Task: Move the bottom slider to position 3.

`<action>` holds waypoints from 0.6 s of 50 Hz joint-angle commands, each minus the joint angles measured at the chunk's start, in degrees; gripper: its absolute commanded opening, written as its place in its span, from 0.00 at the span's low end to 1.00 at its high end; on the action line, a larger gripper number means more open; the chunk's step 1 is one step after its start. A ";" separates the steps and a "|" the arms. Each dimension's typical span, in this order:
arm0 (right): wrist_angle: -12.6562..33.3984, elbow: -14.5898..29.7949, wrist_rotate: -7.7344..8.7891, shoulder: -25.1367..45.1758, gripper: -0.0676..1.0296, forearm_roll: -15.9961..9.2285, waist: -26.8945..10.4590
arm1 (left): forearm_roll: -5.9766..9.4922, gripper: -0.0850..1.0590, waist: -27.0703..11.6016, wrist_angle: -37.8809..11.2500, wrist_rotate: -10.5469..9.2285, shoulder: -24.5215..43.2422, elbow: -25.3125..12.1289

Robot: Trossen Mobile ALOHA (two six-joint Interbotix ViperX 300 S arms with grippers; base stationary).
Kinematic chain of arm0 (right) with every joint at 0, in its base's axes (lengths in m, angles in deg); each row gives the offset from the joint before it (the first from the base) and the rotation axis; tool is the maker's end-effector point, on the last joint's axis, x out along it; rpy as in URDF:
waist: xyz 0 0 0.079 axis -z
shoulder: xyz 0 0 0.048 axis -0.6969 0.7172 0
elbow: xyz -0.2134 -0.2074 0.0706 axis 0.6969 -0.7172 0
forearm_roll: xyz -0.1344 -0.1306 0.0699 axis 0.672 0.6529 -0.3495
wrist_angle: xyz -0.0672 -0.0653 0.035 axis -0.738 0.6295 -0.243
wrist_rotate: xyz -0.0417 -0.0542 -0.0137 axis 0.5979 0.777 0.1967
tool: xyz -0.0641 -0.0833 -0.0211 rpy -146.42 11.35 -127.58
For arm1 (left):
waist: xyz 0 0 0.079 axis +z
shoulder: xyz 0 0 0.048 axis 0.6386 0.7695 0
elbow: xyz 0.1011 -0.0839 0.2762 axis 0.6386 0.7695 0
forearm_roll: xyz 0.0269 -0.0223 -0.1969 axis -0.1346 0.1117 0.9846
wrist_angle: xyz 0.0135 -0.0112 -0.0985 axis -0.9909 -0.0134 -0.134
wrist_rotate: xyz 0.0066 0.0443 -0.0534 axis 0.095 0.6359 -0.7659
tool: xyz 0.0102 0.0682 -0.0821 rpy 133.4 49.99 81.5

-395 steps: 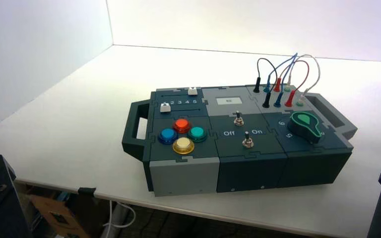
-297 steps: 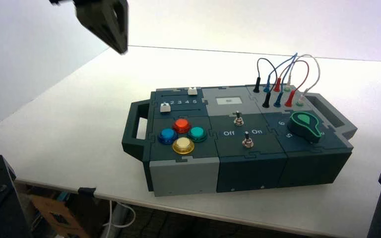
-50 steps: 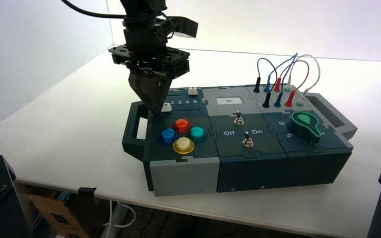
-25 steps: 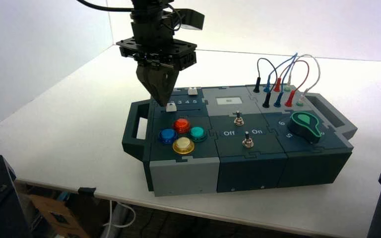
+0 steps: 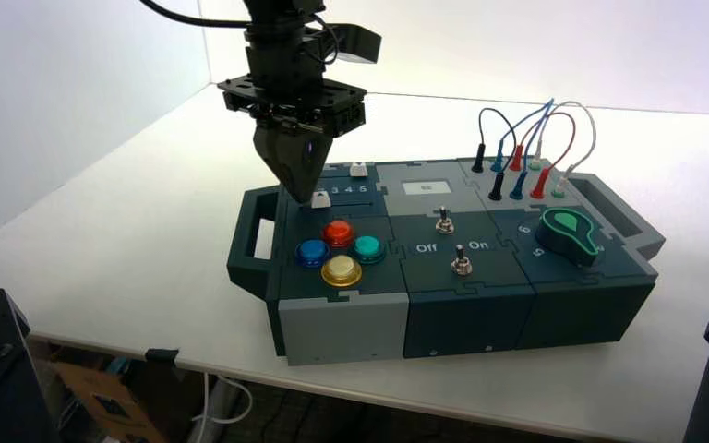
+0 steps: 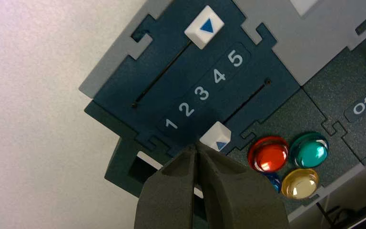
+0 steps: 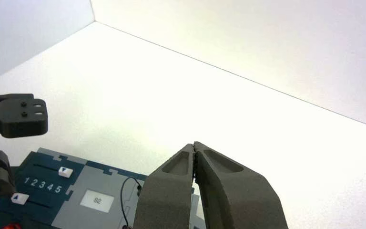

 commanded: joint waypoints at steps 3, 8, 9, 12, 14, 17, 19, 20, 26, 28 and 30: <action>-0.70 0.97 0.09 0.26 0.04 0.00 -0.09 | 0.09 0.05 -0.62 -0.09 0.44 -0.88 -0.79; -0.70 1.05 0.09 0.26 0.04 0.09 -0.09 | 0.18 0.05 -0.70 -0.09 0.44 -0.88 -1.05; -0.70 1.05 0.00 0.26 0.04 0.00 -0.09 | 0.18 0.05 -0.70 -0.09 0.44 -0.88 -1.05; -0.79 1.05 0.09 0.26 0.04 0.09 0.00 | 0.18 0.05 -0.79 -0.09 0.44 -0.97 -1.23; -0.70 1.05 0.09 0.26 0.04 0.18 -0.09 | 0.18 0.05 -0.88 -0.09 0.44 -0.88 -1.23; -0.70 1.14 0.09 0.26 0.04 0.18 -0.09 | 0.26 0.05 -1.05 -0.09 0.44 -0.88 -1.32; -0.70 1.05 0.09 0.26 0.04 0.18 -0.09 | 0.18 0.05 -1.14 -0.18 0.44 -0.88 -1.41; -0.79 1.05 0.09 0.18 0.04 0.09 -0.09 | 0.18 0.05 -1.23 -0.09 0.44 -0.88 -1.41; -0.70 1.05 0.09 0.26 0.04 0.18 0.00 | 0.26 0.05 -1.41 -0.18 0.44 -0.88 -1.49; -0.70 1.05 0.09 0.26 0.04 0.09 -0.09 | 0.26 0.05 -1.41 -0.18 0.44 -0.88 -1.49; -0.70 1.05 0.09 0.26 0.04 0.18 -0.09 | 0.26 0.05 -1.49 -0.18 0.44 -0.79 -1.49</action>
